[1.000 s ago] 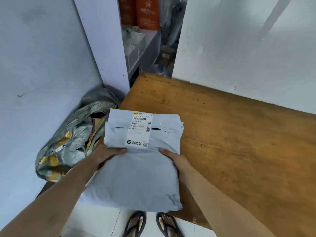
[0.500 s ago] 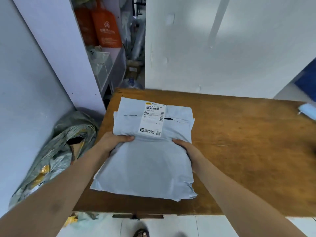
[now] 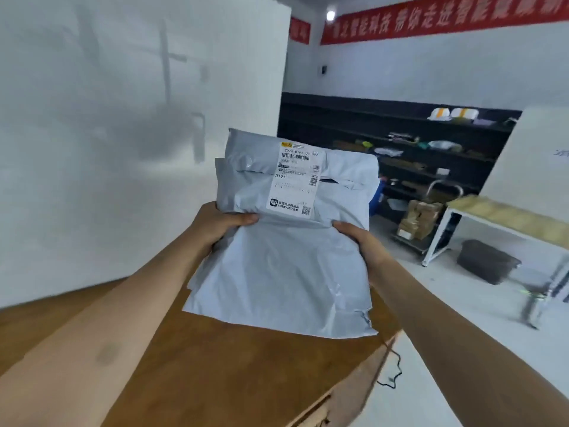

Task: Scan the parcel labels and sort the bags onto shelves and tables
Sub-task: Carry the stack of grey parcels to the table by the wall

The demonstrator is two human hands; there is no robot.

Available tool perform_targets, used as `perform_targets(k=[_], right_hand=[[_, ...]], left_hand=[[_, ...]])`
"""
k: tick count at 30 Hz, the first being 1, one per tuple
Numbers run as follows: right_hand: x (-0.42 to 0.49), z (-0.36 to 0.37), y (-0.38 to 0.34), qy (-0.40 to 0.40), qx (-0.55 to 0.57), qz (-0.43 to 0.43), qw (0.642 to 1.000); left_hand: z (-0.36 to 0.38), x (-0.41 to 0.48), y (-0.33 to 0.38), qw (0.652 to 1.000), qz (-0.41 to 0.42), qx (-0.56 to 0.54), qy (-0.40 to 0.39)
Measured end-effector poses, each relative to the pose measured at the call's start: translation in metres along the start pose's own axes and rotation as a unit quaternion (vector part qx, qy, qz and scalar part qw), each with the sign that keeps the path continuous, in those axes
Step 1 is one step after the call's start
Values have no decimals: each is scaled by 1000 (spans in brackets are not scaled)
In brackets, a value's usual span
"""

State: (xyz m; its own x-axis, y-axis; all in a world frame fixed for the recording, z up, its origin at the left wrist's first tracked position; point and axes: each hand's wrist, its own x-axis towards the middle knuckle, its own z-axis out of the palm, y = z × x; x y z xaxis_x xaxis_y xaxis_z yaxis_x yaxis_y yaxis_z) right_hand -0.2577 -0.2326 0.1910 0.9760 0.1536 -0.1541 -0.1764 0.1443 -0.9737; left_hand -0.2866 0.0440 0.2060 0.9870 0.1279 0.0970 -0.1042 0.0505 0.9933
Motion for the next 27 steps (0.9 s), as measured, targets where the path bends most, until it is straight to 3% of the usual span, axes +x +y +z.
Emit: perform_targets(k=[6,11,18,27], right_hand=[[-2,-205,-64,97,10,-61,993],[17,-326,-88,147,47,-95,983],[111,-455,-117,175,33,-103,979],[234,-576,-198,186,16,-131,974]], left_hand=[[213,58,14,997,37,-5,-74],[345,107,12,990,59,-5,-125],[474,220,-17,981,71,-24,-178],[610,367,-19,981,55,-78,-167]])
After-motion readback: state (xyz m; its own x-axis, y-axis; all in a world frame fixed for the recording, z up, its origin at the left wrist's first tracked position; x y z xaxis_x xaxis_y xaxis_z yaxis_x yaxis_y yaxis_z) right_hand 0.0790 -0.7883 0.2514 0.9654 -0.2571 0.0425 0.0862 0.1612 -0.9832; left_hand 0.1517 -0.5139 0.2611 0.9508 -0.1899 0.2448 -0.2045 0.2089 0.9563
